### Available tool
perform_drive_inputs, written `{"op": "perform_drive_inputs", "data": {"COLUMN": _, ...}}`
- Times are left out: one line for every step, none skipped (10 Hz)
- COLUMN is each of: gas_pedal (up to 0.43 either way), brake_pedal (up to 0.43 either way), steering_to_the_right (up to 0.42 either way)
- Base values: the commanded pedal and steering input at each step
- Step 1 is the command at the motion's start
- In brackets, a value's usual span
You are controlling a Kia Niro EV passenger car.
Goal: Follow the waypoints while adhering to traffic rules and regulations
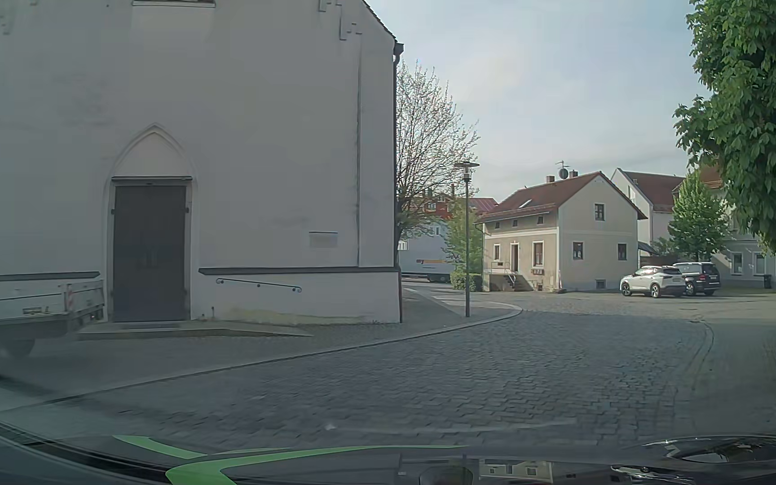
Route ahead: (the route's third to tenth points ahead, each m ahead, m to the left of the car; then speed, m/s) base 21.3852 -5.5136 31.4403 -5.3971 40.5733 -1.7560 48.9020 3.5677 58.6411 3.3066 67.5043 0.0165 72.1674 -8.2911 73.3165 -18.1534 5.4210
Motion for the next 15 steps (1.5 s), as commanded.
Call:
{"op": "perform_drive_inputs", "data": {"gas_pedal": 0.0, "brake_pedal": 0.0, "steering_to_the_right": 0.227}}
{"op": "perform_drive_inputs", "data": {"gas_pedal": 0.0, "brake_pedal": 0.0, "steering_to_the_right": 0.242}}
{"op": "perform_drive_inputs", "data": {"gas_pedal": 0.0, "brake_pedal": 0.0, "steering_to_the_right": 0.263}}
{"op": "perform_drive_inputs", "data": {"gas_pedal": 0.0, "brake_pedal": 0.0, "steering_to_the_right": 0.282}}
{"op": "perform_drive_inputs", "data": {"gas_pedal": 0.0, "brake_pedal": 0.0, "steering_to_the_right": 0.301}}
{"op": "perform_drive_inputs", "data": {"gas_pedal": 0.0, "brake_pedal": 0.0, "steering_to_the_right": 0.311}}
{"op": "perform_drive_inputs", "data": {"gas_pedal": 0.0, "brake_pedal": 0.0, "steering_to_the_right": 0.32}}
{"op": "perform_drive_inputs", "data": {"gas_pedal": 0.079, "brake_pedal": 0.0, "steering_to_the_right": 0.325}}
{"op": "perform_drive_inputs", "data": {"gas_pedal": 0.079, "brake_pedal": 0.0, "steering_to_the_right": 0.325}}
{"op": "perform_drive_inputs", "data": {"gas_pedal": 0.079, "brake_pedal": 0.0, "steering_to_the_right": 0.324}}
{"op": "perform_drive_inputs", "data": {"gas_pedal": 0.079, "brake_pedal": 0.0, "steering_to_the_right": 0.319}}
{"op": "perform_drive_inputs", "data": {"gas_pedal": 0.079, "brake_pedal": 0.0, "steering_to_the_right": 0.313}}
{"op": "perform_drive_inputs", "data": {"gas_pedal": 0.079, "brake_pedal": 0.0, "steering_to_the_right": 0.298}}
{"op": "perform_drive_inputs", "data": {"gas_pedal": 0.087, "brake_pedal": 0.0, "steering_to_the_right": 0.273}}
{"op": "perform_drive_inputs", "data": {"gas_pedal": 0.087, "brake_pedal": 0.0, "steering_to_the_right": 0.235}}
